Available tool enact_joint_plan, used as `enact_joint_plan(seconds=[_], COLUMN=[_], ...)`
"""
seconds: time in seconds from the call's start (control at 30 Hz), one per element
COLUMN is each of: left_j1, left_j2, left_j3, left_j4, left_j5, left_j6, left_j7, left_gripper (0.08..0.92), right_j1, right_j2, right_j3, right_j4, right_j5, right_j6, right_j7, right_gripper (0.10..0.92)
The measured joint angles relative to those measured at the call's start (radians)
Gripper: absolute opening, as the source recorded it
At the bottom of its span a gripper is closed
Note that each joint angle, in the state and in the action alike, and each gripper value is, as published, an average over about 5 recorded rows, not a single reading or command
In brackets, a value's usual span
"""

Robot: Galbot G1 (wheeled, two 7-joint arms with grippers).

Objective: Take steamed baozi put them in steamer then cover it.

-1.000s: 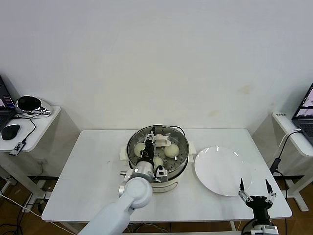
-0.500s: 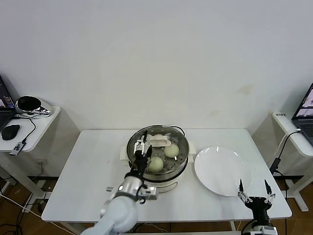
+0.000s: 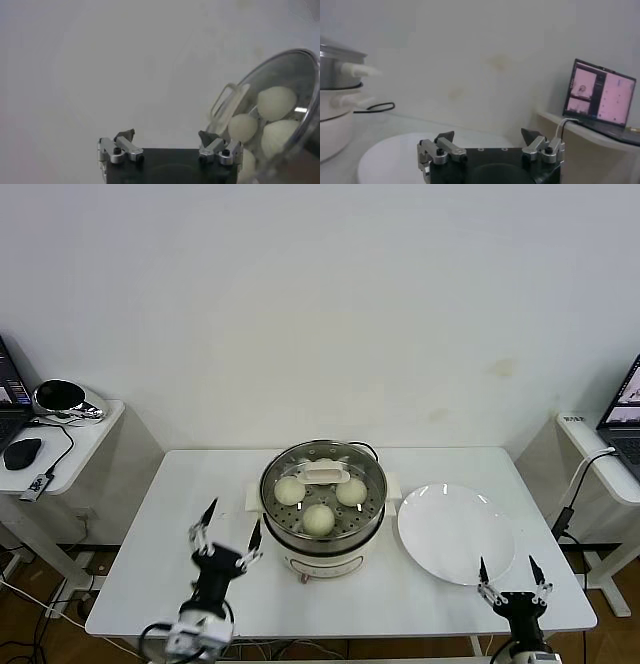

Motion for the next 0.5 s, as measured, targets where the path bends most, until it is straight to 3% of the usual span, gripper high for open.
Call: enact_joint_plan(seconds=[0.27, 0.5], left_j1=[0.163, 0.248], left_j2=[-0.034, -0.061], left_j3=[-0.094, -0.132], left_j4=[0.024, 0.054], left_j5=[-0.368, -0.503], left_j6=[-0.136, -0.204], left_j7=[0.003, 0.03], left_gripper=[0.823, 0.823], right_j1=[-0.056, -0.111], right_j2=[-0.042, -0.07], right_j3=[-0.051, -0.096], right_j4=[0.029, 0.068], right_j5=[0.054, 0.102], right_j6=[-0.031, -0.065], right_j7=[-0.046, -0.08], right_gripper=[0.823, 0.823])
